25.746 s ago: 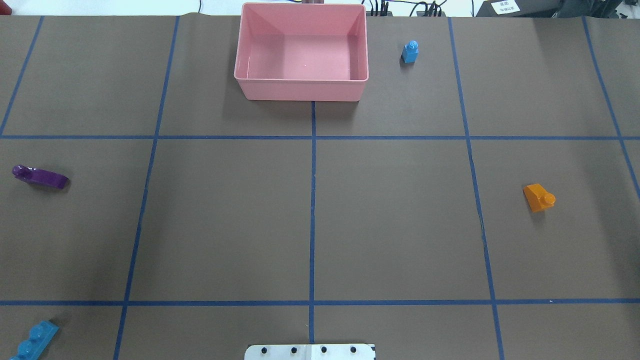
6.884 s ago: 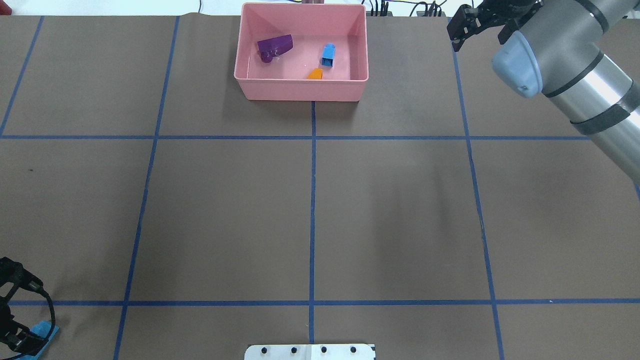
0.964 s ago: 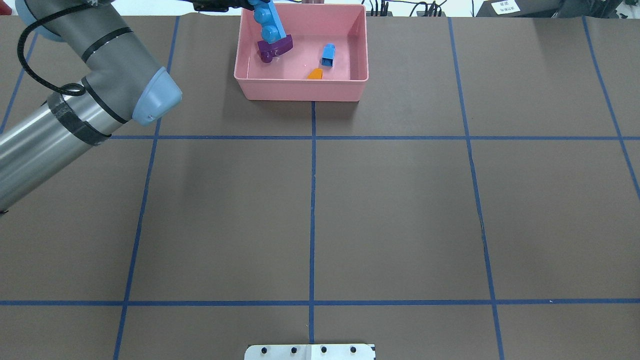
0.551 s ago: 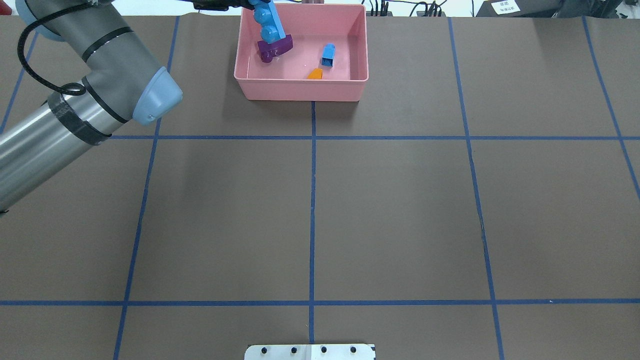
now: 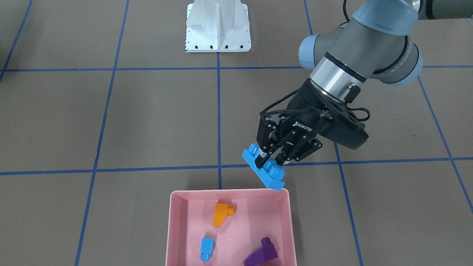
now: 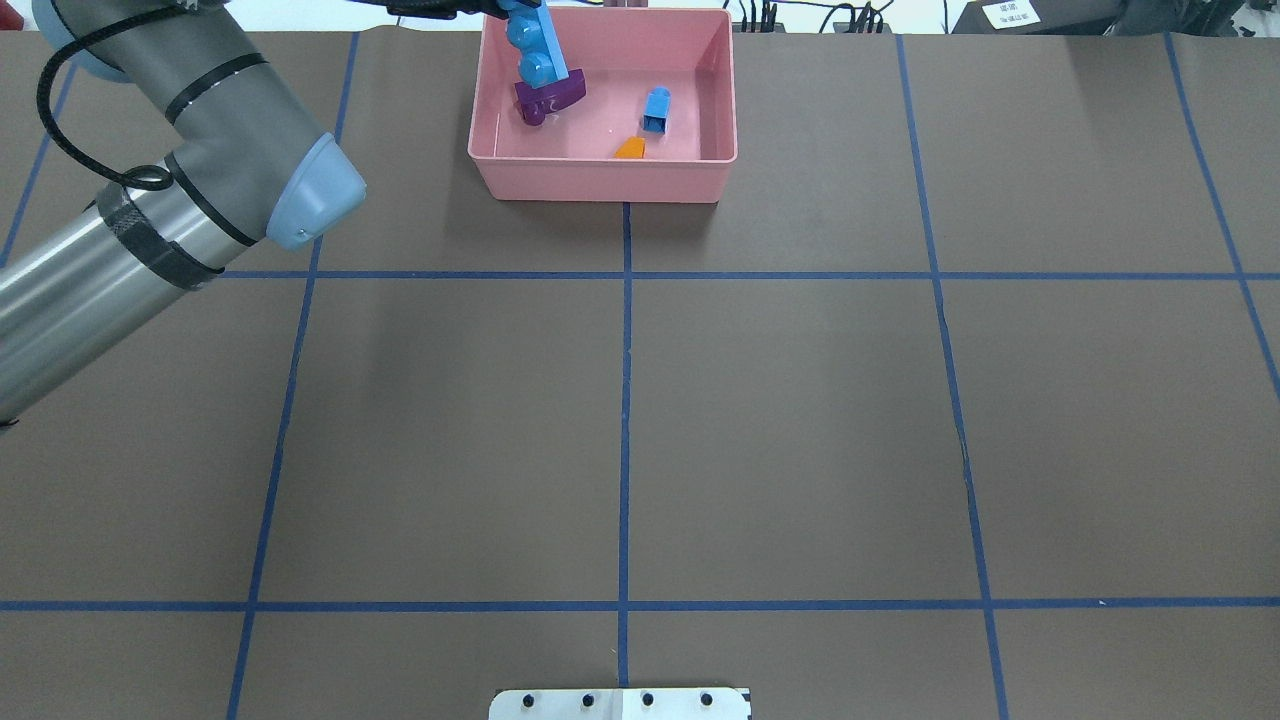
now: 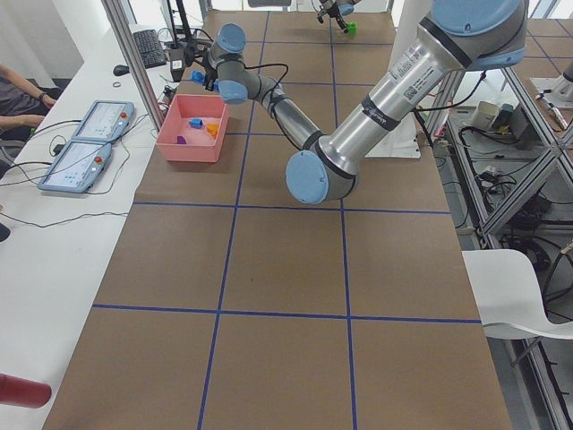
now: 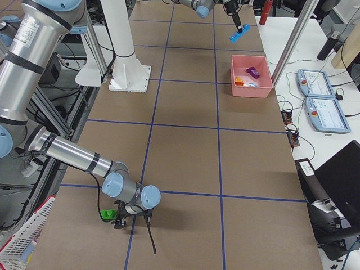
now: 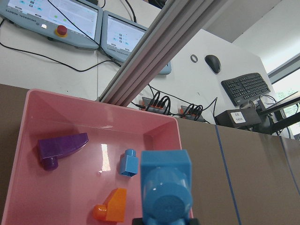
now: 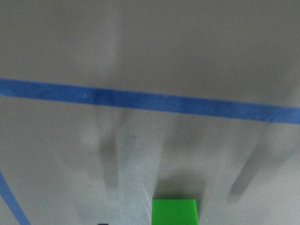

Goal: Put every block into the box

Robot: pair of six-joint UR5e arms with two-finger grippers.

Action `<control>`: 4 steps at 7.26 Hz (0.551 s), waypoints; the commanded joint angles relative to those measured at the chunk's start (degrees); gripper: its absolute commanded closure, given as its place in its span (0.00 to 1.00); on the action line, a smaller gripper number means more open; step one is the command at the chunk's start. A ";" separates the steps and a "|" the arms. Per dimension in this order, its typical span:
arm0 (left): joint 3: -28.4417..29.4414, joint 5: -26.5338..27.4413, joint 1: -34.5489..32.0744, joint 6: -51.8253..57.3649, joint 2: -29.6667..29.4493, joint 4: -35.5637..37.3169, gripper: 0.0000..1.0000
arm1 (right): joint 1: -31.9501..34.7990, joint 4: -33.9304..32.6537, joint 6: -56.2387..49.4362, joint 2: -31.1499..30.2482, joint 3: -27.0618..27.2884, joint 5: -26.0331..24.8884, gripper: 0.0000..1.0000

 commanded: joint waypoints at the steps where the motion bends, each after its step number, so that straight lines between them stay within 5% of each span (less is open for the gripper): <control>1: 0.06 0.00 -0.01 0.52 0.01 0.12 1.00 | -0.41 0.00 0.03 0.02 -0.48 0.58 0.85; 2: 0.06 0.00 -0.01 0.52 0.01 0.12 1.00 | -0.76 0.00 -0.31 -0.07 -0.57 0.58 1.00; 4: -0.20 0.00 -0.01 0.43 -0.77 0.21 1.00 | -0.85 -0.09 -3.02 -1.03 -0.57 0.49 1.00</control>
